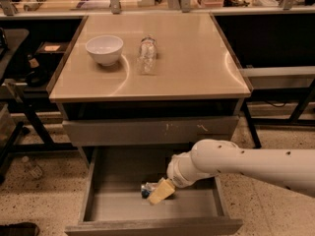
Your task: Pick redbull can from middle drawer and place on counter
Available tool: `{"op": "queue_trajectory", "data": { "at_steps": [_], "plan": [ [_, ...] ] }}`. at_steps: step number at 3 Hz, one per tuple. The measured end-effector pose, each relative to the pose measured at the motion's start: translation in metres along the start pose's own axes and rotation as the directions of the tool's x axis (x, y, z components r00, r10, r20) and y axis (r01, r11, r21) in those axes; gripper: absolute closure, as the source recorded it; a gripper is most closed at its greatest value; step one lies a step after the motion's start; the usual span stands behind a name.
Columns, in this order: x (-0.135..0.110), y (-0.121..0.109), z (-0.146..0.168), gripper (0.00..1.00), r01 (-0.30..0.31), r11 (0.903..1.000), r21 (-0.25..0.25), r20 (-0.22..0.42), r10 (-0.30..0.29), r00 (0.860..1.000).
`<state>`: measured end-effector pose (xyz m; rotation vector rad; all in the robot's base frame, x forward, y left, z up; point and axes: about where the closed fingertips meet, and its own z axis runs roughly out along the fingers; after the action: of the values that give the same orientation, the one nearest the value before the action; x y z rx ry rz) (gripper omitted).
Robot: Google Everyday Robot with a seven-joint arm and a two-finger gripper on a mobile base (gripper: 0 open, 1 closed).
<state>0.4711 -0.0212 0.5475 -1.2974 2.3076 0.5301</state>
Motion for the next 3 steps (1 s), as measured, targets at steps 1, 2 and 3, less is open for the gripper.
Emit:
{"op": "queue_trajectory", "data": {
  "at_steps": [1,2,3],
  "plan": [
    [0.012,-0.015,0.031,0.00,-0.031,0.9992,0.027,0.009,0.031,0.999],
    [0.013,-0.012,0.042,0.00,-0.031,0.9991,0.030,0.009,0.031,0.999],
    [0.019,-0.013,0.067,0.00,-0.038,0.9988,0.031,0.033,0.037,0.999]
  ]
}}
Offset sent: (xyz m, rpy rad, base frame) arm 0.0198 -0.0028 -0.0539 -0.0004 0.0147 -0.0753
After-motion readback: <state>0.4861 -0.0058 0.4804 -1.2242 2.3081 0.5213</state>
